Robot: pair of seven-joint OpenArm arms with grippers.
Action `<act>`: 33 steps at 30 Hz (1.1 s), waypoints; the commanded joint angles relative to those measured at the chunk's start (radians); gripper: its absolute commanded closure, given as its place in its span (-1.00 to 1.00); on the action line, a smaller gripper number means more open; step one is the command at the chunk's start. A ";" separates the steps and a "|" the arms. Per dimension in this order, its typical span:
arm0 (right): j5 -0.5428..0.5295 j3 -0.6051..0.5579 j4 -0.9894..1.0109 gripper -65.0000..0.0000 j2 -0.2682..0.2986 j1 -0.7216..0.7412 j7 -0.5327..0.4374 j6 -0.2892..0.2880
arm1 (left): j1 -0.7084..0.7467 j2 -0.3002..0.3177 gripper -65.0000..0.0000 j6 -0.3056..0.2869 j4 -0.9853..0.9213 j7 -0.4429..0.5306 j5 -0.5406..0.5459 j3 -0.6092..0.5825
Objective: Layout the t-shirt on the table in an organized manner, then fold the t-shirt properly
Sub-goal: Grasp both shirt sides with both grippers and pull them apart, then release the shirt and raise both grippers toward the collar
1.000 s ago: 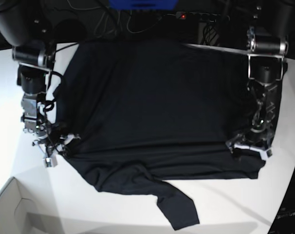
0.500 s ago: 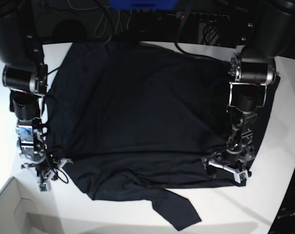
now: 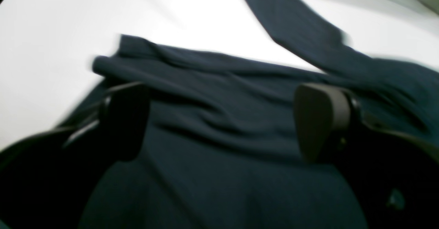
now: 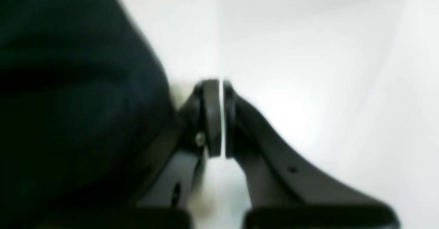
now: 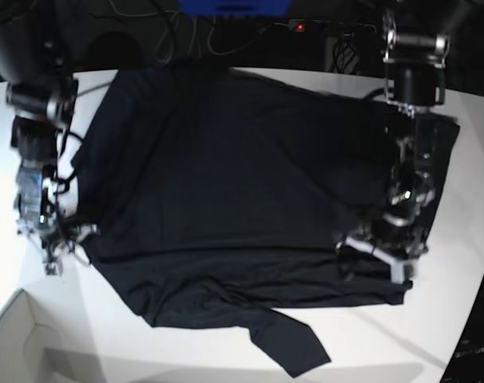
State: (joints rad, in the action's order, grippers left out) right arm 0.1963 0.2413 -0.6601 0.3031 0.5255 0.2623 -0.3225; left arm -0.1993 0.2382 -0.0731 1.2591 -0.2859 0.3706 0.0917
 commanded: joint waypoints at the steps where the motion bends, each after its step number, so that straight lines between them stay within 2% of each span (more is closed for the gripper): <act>1: -0.007 0.023 -0.099 1.00 0.014 -0.028 -0.027 0.003 | 0.036 0.028 -1.00 0.025 0.057 0.021 -0.006 0.052; 4: -0.007 0.040 -0.359 1.00 -0.038 -0.186 -0.018 -0.007 | 0.168 0.025 -1.00 0.025 0.152 0.014 -0.006 0.161; 6: -0.007 0.045 -0.524 1.00 -0.077 -0.291 -0.007 -0.060 | 0.242 0.025 -1.00 0.025 0.196 0.014 -0.006 0.214; 9: -0.007 0.046 -0.749 1.00 -0.138 -0.427 0.093 -0.137 | 0.318 0.031 -1.00 0.023 0.221 0.014 -0.006 0.267; 12: -0.007 0.045 -0.912 1.00 -0.207 -0.539 0.190 -0.143 | 0.338 0.031 -1.00 0.023 0.216 0.014 -0.006 0.302; 16: -0.007 0.039 -0.976 1.00 -0.259 -0.641 0.222 -0.143 | 0.344 0.026 -1.00 0.023 0.193 0.014 -0.006 0.314; 23: -0.007 0.043 -0.846 1.00 -0.253 -0.641 0.208 -0.143 | 0.344 0.025 -1.00 0.023 0.152 0.014 -0.006 0.311; 31: -0.004 0.045 -0.608 1.00 -0.163 -0.502 0.116 -0.143 | 0.321 -0.017 -1.00 0.022 0.015 0.017 -0.006 0.309; 33: -0.005 0.045 -0.556 1.00 -0.134 -0.459 0.107 -0.143 | 0.307 -0.018 -1.00 -0.008 -0.002 0.017 -0.006 0.299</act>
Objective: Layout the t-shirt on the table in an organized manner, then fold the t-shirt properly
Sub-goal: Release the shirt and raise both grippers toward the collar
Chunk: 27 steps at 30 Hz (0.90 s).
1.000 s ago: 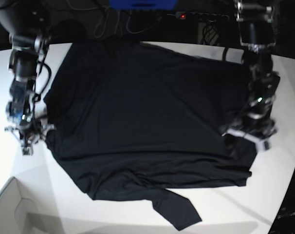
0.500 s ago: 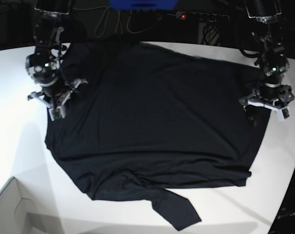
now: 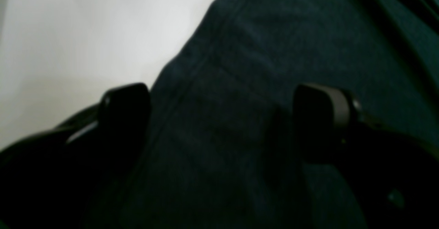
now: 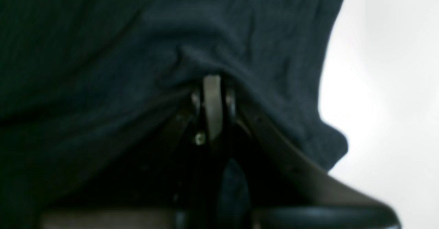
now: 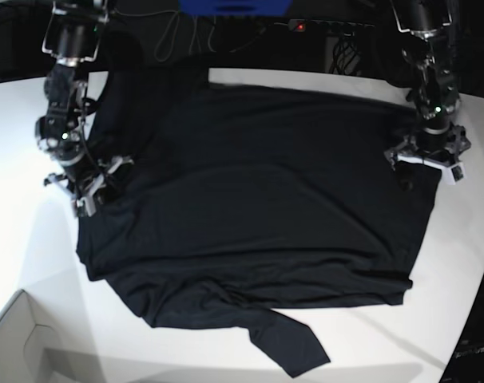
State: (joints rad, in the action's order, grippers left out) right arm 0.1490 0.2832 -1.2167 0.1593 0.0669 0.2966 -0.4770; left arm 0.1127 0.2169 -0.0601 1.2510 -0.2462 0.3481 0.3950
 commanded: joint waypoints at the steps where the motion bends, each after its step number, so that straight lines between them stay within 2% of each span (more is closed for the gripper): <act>1: 0.042 0.003 0.030 1.00 0.024 0.026 0.071 0.011 | -0.009 0.003 -1.00 -0.047 -0.007 -0.023 0.016 -0.017; 4: 0.042 0.003 0.119 1.00 0.056 0.101 0.062 0.011 | -0.041 0.003 -1.00 -0.109 -0.058 -0.022 0.016 -0.026; 6: 0.045 0.003 0.185 1.00 0.075 0.158 0.042 0.011 | -0.074 -0.009 -1.00 -0.128 -0.089 -0.025 0.016 -0.028; 8: 0.047 0.003 0.245 1.00 0.096 0.208 0.031 0.011 | -0.107 -0.030 -1.00 -0.129 -0.110 -0.025 0.007 -0.023; 13: 0.047 0.003 0.285 1.00 0.127 0.271 0.031 0.011 | -0.146 -0.037 -1.00 -0.131 -0.123 -0.025 0.013 -0.026; 18: 0.048 0.001 0.280 1.00 0.128 0.317 0.036 0.011 | -0.201 -0.037 -1.00 -0.131 -0.118 -0.026 0.013 -0.026; 21: 0.048 0.001 0.177 1.00 0.133 0.290 0.065 0.011 | -0.212 -0.037 -1.00 -0.134 -0.093 -0.026 0.015 -0.023; 27: 0.042 0.003 -0.186 1.00 0.128 0.139 0.175 0.011 | -0.204 -0.038 -1.00 -0.134 0.017 -0.028 0.015 -0.023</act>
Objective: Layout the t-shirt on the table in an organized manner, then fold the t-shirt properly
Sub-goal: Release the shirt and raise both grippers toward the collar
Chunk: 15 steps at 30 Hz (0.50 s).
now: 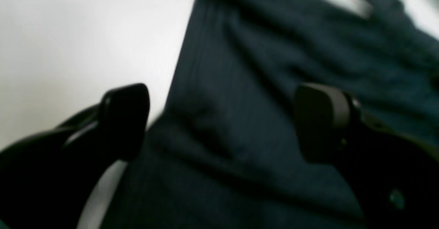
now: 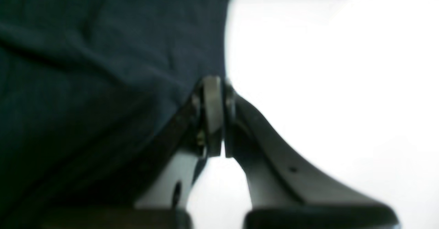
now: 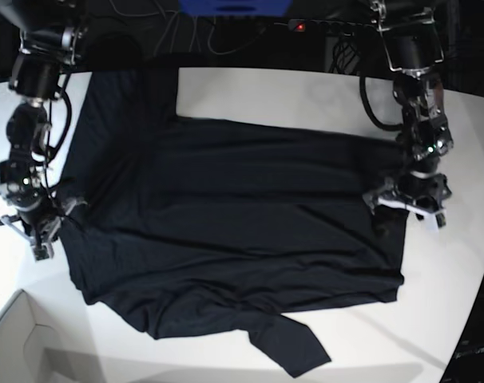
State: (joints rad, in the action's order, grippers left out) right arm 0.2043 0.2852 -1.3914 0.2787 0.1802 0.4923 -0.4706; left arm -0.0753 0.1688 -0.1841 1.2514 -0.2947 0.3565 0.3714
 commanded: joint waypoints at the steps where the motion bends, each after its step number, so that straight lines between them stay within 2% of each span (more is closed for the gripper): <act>1: -0.013 0.001 -0.073 1.00 0.000 0.000 0.003 0.005 | -0.010 0.010 -1.00 -0.010 0.032 0.021 0.006 0.002; 6: -0.015 0.026 -0.331 0.98 -0.016 -0.152 0.139 0.005 | 0.048 0.008 -1.00 -0.012 0.147 -0.061 0.034 0.004; 10: -0.015 0.098 -0.487 0.65 -0.097 -0.305 0.156 -0.006 | 0.156 -0.021 -1.00 -0.012 0.331 -0.186 0.171 -0.004; 12: -0.015 0.131 -0.541 0.45 -0.135 -0.371 0.151 -0.060 | 0.223 -0.047 -1.00 -0.012 0.428 -0.254 0.220 -0.021; 15: -0.015 0.191 -0.573 0.25 -0.181 -0.417 0.151 -0.133 | 0.329 -0.079 -1.00 -0.012 0.557 -0.329 0.220 -0.068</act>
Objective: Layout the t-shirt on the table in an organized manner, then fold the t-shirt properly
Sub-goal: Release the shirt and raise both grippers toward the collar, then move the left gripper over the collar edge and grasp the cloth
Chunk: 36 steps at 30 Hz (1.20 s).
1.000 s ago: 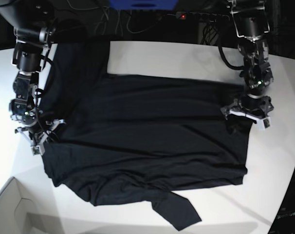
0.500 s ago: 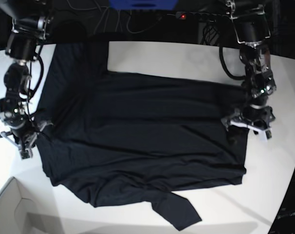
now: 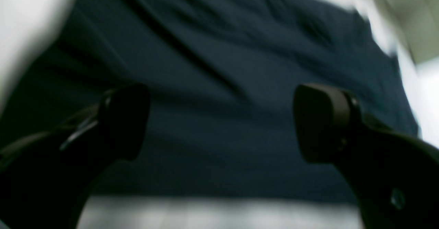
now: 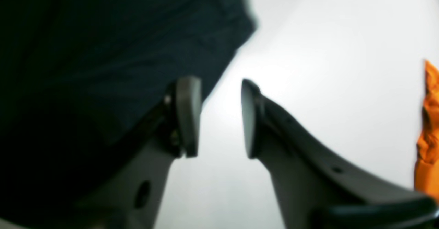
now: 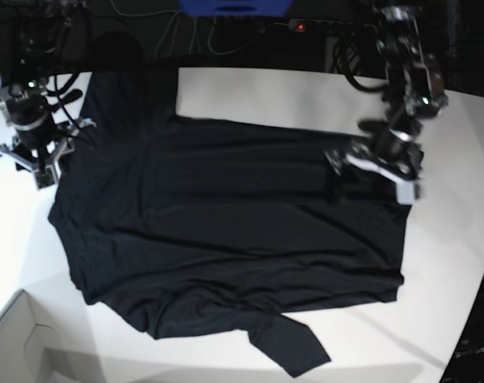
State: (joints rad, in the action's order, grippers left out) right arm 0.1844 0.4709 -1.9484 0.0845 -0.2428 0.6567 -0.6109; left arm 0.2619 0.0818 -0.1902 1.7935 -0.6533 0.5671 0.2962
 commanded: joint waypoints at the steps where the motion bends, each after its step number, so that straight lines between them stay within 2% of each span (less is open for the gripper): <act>1: 0.008 0.032 -0.018 0.21 -0.007 -0.003 -0.013 -0.005 | 0.030 0.000 -1.00 -0.005 0.053 0.016 -0.003 -0.018; 7: 0.005 0.150 -0.015 0.14 -0.068 -0.019 -0.005 -0.014 | 0.155 0.005 -1.00 -0.007 0.091 0.007 -0.100 -0.167; 10: 0.005 0.153 -0.018 0.14 -0.084 -0.054 -0.012 -0.083 | 0.167 0.005 -1.00 -0.007 0.084 0.008 -0.155 -0.274; 14: 0.005 0.154 -0.013 0.14 -0.101 -0.080 -0.007 -0.087 | 0.144 -0.007 -1.00 0.004 0.078 0.010 -0.200 -0.437; 18: 0.007 0.150 -0.019 0.14 -0.107 -0.106 -0.010 -0.087 | 0.063 0.002 -1.00 0.010 0.001 -0.003 -0.256 -0.678; 19: 0.007 0.148 -0.019 0.14 -0.107 -0.114 -0.010 -0.087 | 0.038 0.006 -1.00 0.031 -0.017 -0.001 -0.286 -0.720; 22: 0.005 0.148 -0.016 0.14 -0.105 -0.125 -0.012 -0.087 | 0.004 0.000 -1.00 0.110 -0.083 -0.001 -0.321 -0.751; 30: 0.005 0.145 -0.013 0.13 -0.105 -0.145 -0.012 -0.087 | -0.129 0.013 -1.00 0.116 -0.206 -0.003 -0.328 -0.943; 36: 0.005 0.145 -0.013 0.13 -0.105 -0.171 -0.012 -0.087 | -0.163 0.022 -1.00 0.117 -0.238 -0.001 -0.319 -0.960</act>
State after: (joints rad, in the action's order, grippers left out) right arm 0.1936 0.6121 -1.9457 -0.0284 -0.4038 0.6537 -0.7029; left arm 0.0944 0.1055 -0.0784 1.5448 -0.6430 0.2432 -0.6621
